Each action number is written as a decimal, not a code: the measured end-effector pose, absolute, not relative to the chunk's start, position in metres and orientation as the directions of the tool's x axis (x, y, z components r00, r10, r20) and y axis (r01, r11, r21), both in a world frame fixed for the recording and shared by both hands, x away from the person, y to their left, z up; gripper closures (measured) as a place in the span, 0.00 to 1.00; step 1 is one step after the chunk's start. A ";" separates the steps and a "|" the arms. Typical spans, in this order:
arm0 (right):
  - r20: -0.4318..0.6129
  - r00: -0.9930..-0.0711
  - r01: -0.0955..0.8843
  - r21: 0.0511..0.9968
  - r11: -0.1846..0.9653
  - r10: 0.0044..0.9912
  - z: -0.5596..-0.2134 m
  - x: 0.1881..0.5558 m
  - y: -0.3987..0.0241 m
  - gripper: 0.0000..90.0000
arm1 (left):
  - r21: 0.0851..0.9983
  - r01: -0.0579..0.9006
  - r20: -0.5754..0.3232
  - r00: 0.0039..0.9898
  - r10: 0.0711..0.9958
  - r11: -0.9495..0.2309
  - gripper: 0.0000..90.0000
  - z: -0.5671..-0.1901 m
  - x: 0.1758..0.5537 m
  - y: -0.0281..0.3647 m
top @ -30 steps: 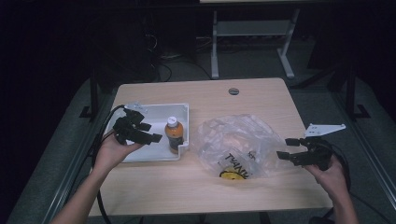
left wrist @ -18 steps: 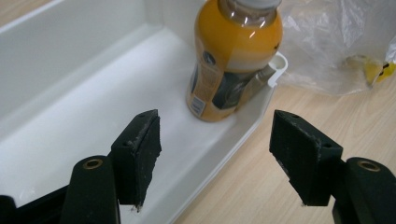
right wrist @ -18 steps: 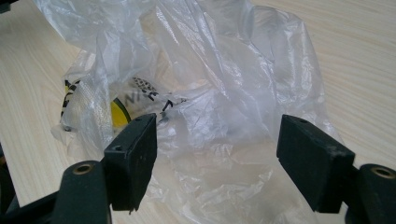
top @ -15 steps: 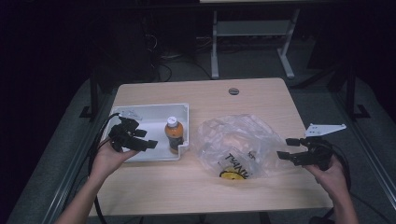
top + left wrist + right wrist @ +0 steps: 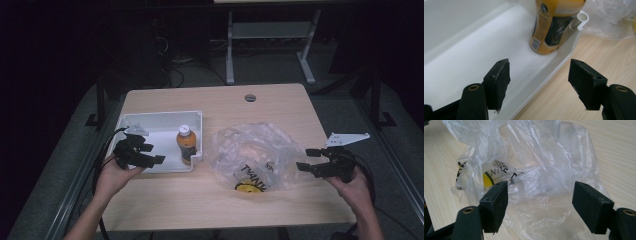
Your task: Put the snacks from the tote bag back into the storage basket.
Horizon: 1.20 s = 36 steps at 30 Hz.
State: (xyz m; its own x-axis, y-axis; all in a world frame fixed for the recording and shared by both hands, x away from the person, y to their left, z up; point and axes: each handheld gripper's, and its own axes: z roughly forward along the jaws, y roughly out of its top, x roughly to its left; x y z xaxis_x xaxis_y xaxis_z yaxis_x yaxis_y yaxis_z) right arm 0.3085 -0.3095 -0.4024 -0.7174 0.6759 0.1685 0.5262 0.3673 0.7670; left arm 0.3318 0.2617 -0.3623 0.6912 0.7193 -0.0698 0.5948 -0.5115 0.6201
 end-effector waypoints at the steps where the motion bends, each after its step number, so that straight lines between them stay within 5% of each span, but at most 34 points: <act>1: 0.165 -0.719 0.523 0.768 0.370 0.675 -0.403 0.308 -0.309 0.32 | 0.618 0.596 -0.067 0.690 0.721 -0.513 0.37 -0.363 0.331 0.262; 36: 0.161 -0.719 0.533 0.752 0.388 0.676 -0.407 0.305 -0.308 0.31 | 0.660 0.614 -0.125 0.658 0.742 -0.433 0.36 -0.402 0.302 0.282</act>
State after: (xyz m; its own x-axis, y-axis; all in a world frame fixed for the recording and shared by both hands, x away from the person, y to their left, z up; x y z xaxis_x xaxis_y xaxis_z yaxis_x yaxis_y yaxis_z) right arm 0.3054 -0.3079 -0.4070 -0.7194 0.6757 0.1612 0.5331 0.3882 0.7518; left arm 0.3016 0.2823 -0.4022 0.6585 0.7421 -0.1252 0.6135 -0.4329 0.6604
